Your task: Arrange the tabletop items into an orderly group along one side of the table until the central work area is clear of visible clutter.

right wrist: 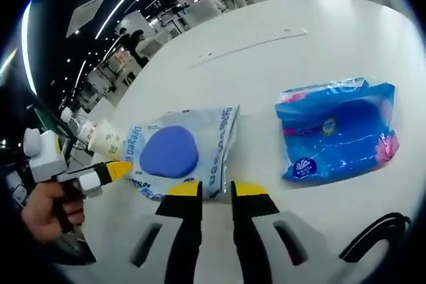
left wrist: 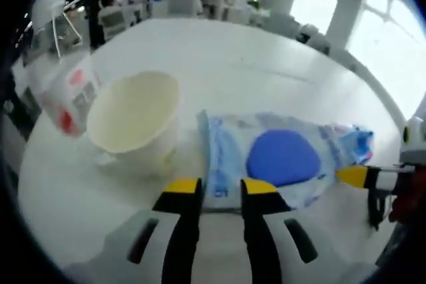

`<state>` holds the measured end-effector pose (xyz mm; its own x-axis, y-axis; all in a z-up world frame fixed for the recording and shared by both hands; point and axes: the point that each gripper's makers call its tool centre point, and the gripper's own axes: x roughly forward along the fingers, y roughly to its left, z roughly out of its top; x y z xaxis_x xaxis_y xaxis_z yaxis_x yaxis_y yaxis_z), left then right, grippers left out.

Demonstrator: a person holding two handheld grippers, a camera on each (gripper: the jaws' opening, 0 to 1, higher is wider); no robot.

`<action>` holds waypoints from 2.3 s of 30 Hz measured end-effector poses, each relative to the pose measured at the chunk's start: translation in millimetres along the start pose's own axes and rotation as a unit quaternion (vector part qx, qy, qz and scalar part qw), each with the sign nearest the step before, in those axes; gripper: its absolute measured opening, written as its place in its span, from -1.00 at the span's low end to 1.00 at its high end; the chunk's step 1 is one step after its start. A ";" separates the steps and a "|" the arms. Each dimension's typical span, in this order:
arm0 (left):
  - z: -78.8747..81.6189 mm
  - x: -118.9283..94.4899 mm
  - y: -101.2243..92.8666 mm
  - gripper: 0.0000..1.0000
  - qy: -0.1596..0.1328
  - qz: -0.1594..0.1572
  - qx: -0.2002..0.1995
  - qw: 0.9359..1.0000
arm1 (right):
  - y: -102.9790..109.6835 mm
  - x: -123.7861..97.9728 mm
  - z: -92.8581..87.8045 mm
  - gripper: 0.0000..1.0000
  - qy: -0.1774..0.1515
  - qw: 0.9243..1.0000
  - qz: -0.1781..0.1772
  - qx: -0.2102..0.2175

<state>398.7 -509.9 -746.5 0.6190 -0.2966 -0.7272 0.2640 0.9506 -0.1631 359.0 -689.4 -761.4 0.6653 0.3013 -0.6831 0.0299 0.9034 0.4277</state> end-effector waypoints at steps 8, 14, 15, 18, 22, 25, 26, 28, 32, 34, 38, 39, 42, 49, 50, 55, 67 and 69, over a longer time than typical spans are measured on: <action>3.0 -5.9 -0.8 -0.53 -0.006 -0.004 0.000 1.000 | -1.3 -8.5 6.3 -0.57 -0.003 1.000 -0.005 -0.011; 3.6 -13.7 4.6 -0.38 -0.006 -0.007 -0.015 1.000 | -2.5 -19.6 9.1 -0.48 -0.008 1.000 -0.010 -0.028; 3.2 -15.5 4.1 -0.35 -0.005 -0.010 -0.020 1.000 | -2.9 -21.2 8.4 -0.47 -0.008 0.999 -0.012 -0.029; 0.6 -20.4 5.2 -0.22 -0.004 -0.008 -0.012 1.000 | -4.6 -25.0 5.8 -0.43 -0.008 0.999 -0.014 -0.029; -3.9 -31.1 9.8 -0.17 -0.006 -0.007 0.001 1.000 | 3.1 -34.3 6.5 -0.27 -0.015 1.000 0.001 -0.025; -5.6 -40.8 12.9 -0.05 -0.013 -0.010 0.011 1.000 | 7.8 -40.2 8.0 -0.18 -0.020 0.999 0.004 -0.037; -7.3 -44.1 13.4 0.04 -0.012 -0.015 0.011 1.000 | 9.4 -42.4 8.7 -0.16 -0.022 0.999 0.007 -0.039; -10.6 -43.5 15.7 0.27 -0.006 -0.024 0.007 1.000 | 11.2 -47.5 9.4 -0.04 -0.027 0.999 0.009 -0.042; -15.0 -54.1 21.3 0.40 -0.017 -0.032 0.006 0.999 | 13.2 -57.2 7.5 0.06 -0.037 0.998 0.014 -0.046; -19.6 -62.3 21.9 0.43 -0.016 -0.035 0.008 0.999 | 12.8 -60.2 3.7 0.08 -0.038 0.998 0.015 -0.050; -26.8 -76.9 20.7 0.53 -0.020 -0.042 0.011 0.999 | 11.3 -67.9 -4.1 0.12 -0.040 0.998 0.014 -0.048; -28.9 -80.3 20.1 0.55 -0.020 -0.044 0.012 0.999 | 12.5 -71.4 -7.4 0.15 -0.039 0.998 0.015 -0.047; -36.6 -88.5 22.5 0.61 -0.023 -0.050 0.005 0.998 | 19.2 -79.9 -11.4 0.36 -0.050 0.997 0.023 -0.055; -52.1 -99.2 21.1 0.70 -0.025 -0.061 0.012 0.998 | 14.9 -94.4 -25.2 0.41 -0.054 0.997 0.015 -0.058; -52.9 -100.7 21.1 0.71 -0.026 -0.062 0.014 0.998 | 13.1 -96.3 -25.6 0.41 -0.056 0.997 0.012 -0.057; -55.1 -110.0 20.4 0.77 -0.031 -0.067 0.012 0.997 | 6.5 -107.1 -27.6 0.58 -0.059 0.995 -0.015 -0.082; -68.0 -127.4 9.4 0.82 -0.040 -0.084 0.015 0.996 | -9.1 -146.1 -45.1 0.57 -0.086 0.994 -0.040 -0.061; -71.4 -128.5 8.1 0.82 -0.040 -0.086 0.013 0.995 | -11.6 -152.0 -51.3 0.56 -0.087 0.993 -0.045 -0.062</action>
<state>268.5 -457.6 -702.0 0.6196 -0.4618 -0.6347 0.3896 0.8829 -0.2622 219.2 -730.0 -693.0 0.7827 0.1697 -0.5988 0.0107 0.9583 0.2855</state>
